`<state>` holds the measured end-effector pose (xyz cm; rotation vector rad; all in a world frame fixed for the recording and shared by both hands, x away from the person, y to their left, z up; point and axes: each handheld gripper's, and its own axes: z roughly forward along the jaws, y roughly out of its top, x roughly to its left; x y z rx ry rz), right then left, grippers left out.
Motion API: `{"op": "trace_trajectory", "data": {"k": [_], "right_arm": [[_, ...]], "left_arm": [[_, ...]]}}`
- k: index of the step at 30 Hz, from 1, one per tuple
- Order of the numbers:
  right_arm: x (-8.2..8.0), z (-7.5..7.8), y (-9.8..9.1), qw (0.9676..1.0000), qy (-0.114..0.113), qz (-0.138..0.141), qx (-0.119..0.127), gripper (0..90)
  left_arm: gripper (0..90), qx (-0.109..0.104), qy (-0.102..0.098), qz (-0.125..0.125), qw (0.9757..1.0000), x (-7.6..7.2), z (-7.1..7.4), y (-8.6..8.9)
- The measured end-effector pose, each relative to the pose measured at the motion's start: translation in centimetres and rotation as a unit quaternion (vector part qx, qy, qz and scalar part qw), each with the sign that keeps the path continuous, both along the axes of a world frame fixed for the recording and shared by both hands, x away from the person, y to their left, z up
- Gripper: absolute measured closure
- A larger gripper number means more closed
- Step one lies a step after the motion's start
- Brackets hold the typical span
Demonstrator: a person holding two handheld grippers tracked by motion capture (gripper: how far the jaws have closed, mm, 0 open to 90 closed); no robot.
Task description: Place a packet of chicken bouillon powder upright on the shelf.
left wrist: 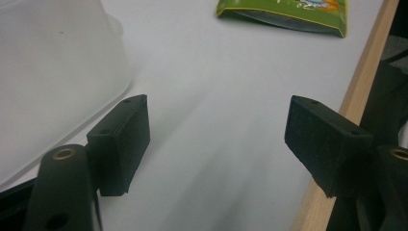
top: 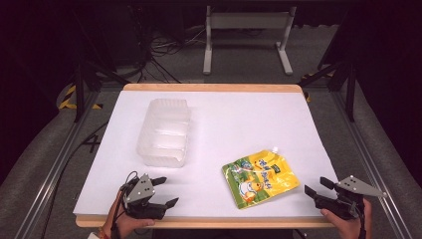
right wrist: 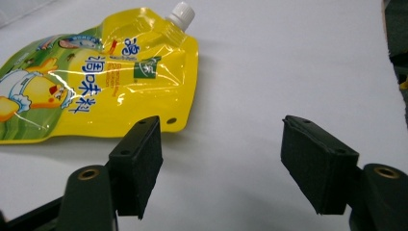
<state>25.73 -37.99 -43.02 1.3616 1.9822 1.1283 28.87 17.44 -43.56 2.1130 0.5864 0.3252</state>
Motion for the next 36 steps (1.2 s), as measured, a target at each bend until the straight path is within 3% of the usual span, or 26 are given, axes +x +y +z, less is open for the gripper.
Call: {"op": "trace_trajectory", "data": {"k": [1,8,15,22,30,32,33,35,36], "right_arm": [[-0.1,-0.1,0.0,1.0,0.003,0.002,0.0,31.7],[-0.2,-0.4,0.5,0.9994,0.016,0.021,0.021,30.9],[0.2,-1.0,1.3,0.9967,0.054,0.04,0.046,29.7],[1.5,-1.5,3.4,0.986,0.109,0.094,0.084,29.7],[2.8,-1.7,5.8,0.9782,0.124,0.12,0.116,27.5],[3.0,-1.8,6.1,0.9777,0.122,0.122,0.119,27.4],[3.3,-1.9,6.8,0.9755,0.125,0.126,0.129,27.5],[3.8,-1.9,7.7,0.9754,0.126,0.122,0.134,27.1],[4.0,-1.9,8.0,0.9738,0.127,0.122,0.144,26.8]], "left_arm": [[24.1,0.01,0.0,-0.007,0.9999,0.2,-0.1,-0.4],[24.1,0.015,0.009,-0.023,0.9996,0.3,-0.4,-1.0],[24.1,0.013,0.028,-0.036,0.9989,0.8,-0.6,-2.0],[23.2,0.021,0.039,-0.049,0.9978,1.1,-0.9,-3.0],[22.5,0.025,0.051,-0.072,0.9958,2.4,-0.8,-5.8],[22.0,0.03,0.052,-0.075,0.9954,2.8,-0.9,-6.6],[21.9,0.031,0.053,-0.076,0.9952,2.9,-0.9,-6.9],[21.5,0.036,0.052,-0.081,0.9947,3.2,-0.9,-7.6],[21.4,0.037,0.054,-0.081,0.9945,3.3,-0.9,-7.9]]}}
